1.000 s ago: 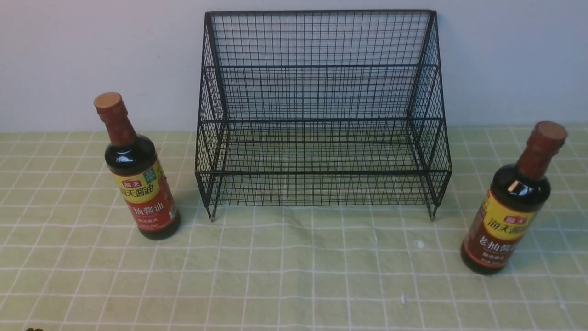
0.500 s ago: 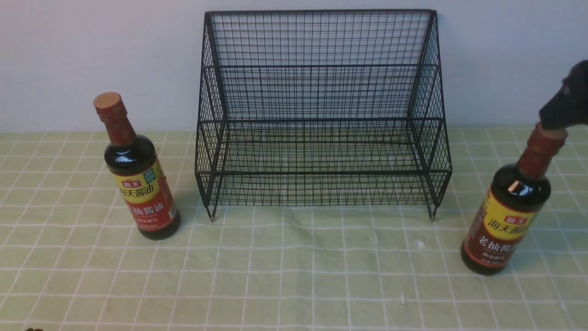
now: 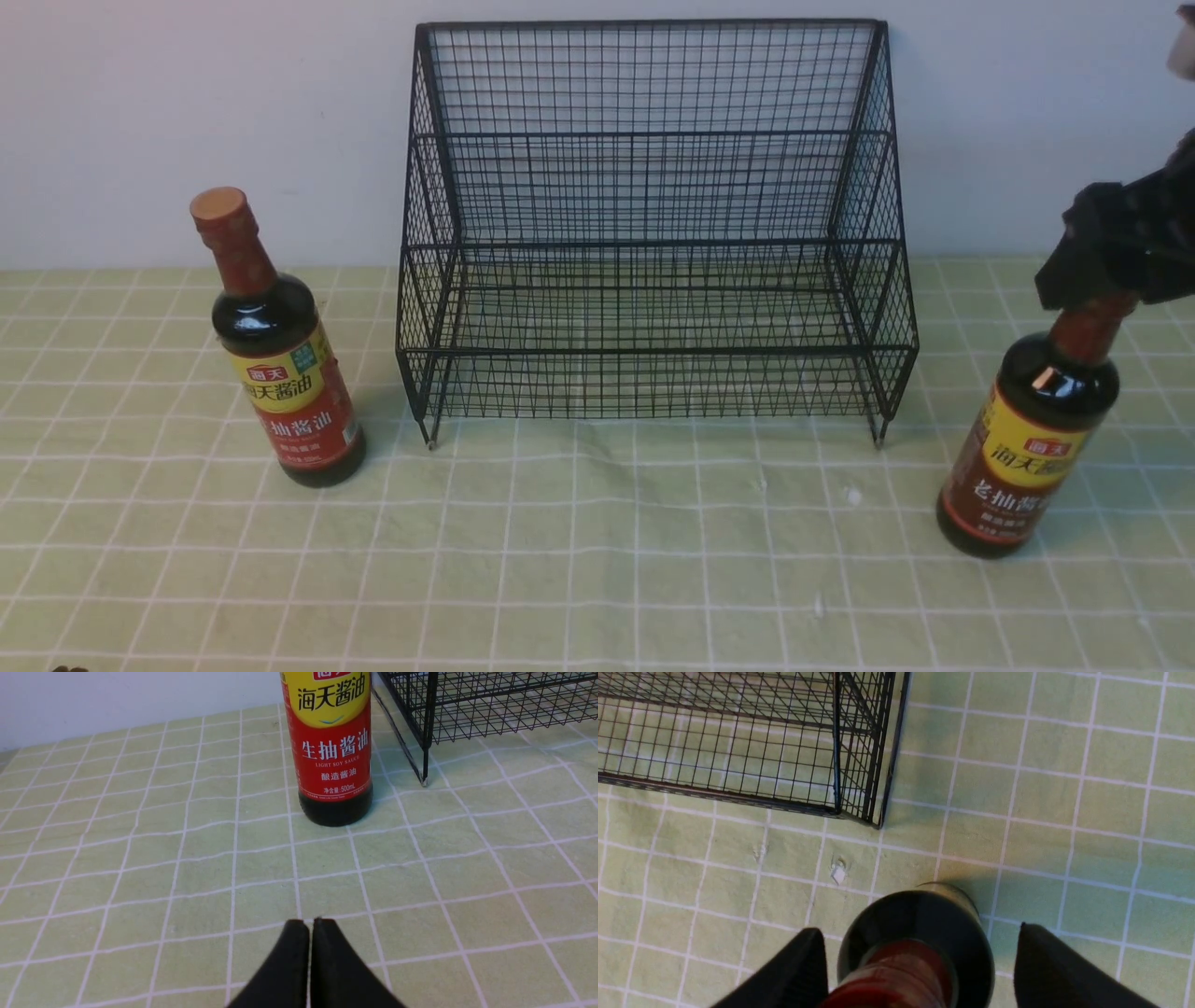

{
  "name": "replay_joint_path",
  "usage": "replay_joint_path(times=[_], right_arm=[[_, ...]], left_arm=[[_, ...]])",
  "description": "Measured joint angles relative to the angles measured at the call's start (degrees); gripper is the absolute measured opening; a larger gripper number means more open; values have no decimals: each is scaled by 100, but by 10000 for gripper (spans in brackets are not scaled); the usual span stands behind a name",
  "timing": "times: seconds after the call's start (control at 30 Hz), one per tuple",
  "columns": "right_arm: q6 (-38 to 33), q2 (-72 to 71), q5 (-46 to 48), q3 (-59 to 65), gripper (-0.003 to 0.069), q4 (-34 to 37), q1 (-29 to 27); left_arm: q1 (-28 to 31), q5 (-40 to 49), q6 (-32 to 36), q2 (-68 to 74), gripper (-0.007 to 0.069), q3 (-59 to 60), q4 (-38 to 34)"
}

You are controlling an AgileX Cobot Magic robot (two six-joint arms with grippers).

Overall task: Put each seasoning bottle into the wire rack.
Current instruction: Use the right arm to grab the condiment bottle closest to it

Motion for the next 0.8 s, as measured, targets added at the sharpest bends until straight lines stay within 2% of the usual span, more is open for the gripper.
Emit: replay_joint_path(times=[0.07, 0.1, 0.13, 0.17, 0.57, 0.67, 0.8], right_arm=[[0, 40, 6, 0, 384, 26, 0], [0, 45, 8, 0, 376, 35, 1], [0, 88, 41, 0, 313, 59, 6], [-27, 105, 46, -13, 280, 22, 6], [-65, 48, 319, -110, 279, 16, 6], [-56, -10, 740, -474, 279, 86, 8], [-49, -83, 824, -970, 279, 97, 8]], left_arm=[[0, 0, 0, 0, -10, 0, 0], [0, 0, 0, 0, -10, 0, 0], [0, 0, 0, 0, -10, 0, 0], [0, 0, 0, 0, -10, 0, 0], [0, 0, 0, 0, -10, 0, 0], [0, 0, 0, 0, -10, 0, 0], [0, 0, 0, 0, -10, 0, 0]])
